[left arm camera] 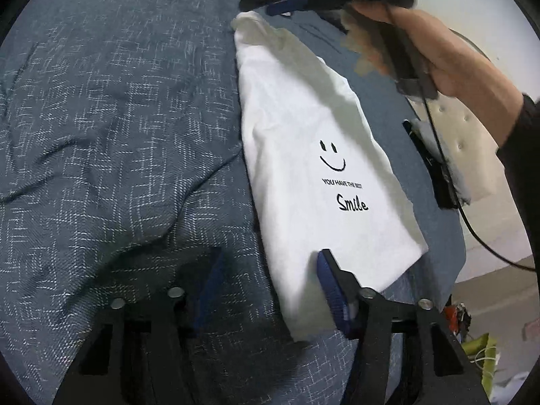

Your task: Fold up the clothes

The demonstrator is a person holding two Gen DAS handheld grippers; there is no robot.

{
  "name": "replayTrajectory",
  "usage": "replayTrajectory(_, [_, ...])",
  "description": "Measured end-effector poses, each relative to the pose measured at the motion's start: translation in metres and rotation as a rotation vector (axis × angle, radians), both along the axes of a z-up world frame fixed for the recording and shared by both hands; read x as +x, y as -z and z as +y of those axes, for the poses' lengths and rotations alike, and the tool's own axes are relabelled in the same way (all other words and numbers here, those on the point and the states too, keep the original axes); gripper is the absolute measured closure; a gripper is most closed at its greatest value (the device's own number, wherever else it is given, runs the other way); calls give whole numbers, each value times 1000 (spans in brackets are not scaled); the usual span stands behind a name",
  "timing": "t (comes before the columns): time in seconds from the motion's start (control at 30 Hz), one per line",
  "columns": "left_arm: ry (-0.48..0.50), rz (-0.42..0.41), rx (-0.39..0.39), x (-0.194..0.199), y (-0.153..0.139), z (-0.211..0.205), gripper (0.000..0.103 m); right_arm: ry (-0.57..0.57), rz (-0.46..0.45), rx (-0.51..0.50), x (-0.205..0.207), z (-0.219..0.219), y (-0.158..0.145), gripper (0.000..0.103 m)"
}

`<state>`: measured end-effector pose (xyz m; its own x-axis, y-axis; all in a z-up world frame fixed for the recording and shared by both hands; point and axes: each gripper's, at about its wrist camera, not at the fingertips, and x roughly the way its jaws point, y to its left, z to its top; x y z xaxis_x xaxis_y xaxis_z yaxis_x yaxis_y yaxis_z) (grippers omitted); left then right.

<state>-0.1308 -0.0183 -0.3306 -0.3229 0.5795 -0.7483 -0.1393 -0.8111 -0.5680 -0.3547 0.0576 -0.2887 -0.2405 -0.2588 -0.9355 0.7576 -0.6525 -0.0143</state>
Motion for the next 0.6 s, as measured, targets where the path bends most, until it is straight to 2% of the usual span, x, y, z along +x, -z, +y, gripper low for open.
replayTrajectory(0.07, [9,0,12,1,1,0,59,-9,-9,12,-1,-2,4,52])
replayTrajectory(0.13, [18,1,23,1,2,0,62,-13,-26,18,-2,-3,8,59])
replayTrajectory(0.2, [25,0,37,2,4,0,67,-15,-32,11,-3,-1,9,80])
replayTrajectory(0.3, [37,10,37,3,2,3,74,-9,-26,4,-4,2,9,95])
replayTrajectory(0.43, [51,14,31,6,2,4,81,7,10,-18,-7,8,2,100])
replayTrajectory(0.6, [56,14,33,8,4,2,84,46,50,-25,-19,7,-7,100])
